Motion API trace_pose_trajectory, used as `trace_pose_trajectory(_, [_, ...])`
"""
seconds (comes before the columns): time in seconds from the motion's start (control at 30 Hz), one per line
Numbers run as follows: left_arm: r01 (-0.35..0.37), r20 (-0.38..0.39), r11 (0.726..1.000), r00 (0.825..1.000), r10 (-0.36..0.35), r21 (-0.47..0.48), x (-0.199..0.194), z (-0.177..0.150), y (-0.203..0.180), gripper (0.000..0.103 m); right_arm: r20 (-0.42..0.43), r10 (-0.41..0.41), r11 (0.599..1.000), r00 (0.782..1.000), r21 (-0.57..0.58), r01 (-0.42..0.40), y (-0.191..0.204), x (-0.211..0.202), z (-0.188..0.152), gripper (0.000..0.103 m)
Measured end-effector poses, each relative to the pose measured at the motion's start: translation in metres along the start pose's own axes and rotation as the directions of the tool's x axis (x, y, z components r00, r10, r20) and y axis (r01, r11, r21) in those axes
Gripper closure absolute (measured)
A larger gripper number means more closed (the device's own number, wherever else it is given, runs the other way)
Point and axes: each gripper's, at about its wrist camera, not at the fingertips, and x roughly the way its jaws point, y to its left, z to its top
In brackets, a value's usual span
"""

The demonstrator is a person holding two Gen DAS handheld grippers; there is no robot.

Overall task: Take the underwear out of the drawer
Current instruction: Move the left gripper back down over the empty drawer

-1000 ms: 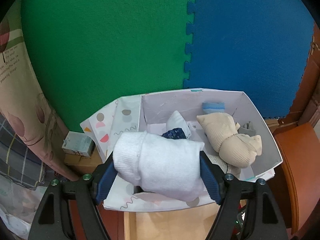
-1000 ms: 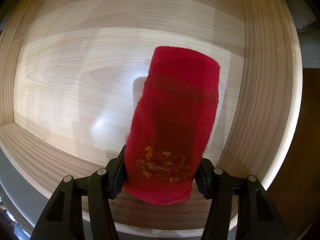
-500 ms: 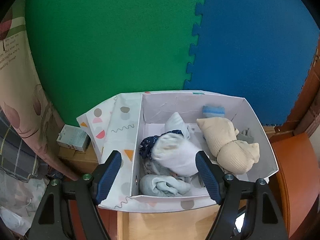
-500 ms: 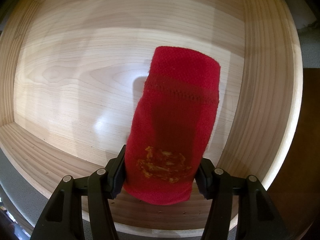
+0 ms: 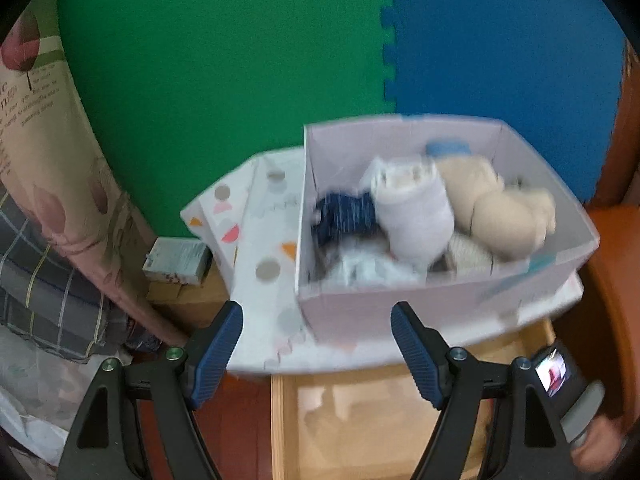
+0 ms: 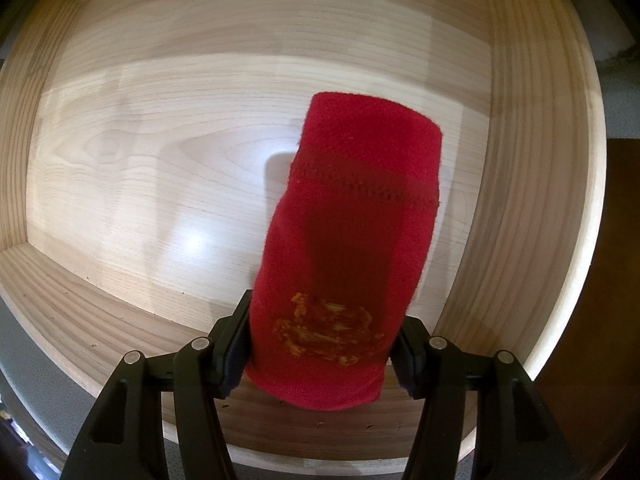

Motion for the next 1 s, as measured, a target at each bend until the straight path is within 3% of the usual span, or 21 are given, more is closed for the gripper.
trace_pose_trajectory(0.47, [-0.024,-0.183,0.999,0.983,0.020,-0.022,0.054,-0.127,-0.014,0.024,0.008,-0.021,1.000,1.000,-0.009,0.021,0.007,0.000,0.001,0.046])
trace_pose_trajectory(1.0, [-0.017,-0.209,0.990,0.978,-0.014,-0.143,0.071,-0.155,-0.003,0.024,0.093,-0.041,0.999,0.995,-0.017,0.043,0.015,-0.012,-0.008,0.059])
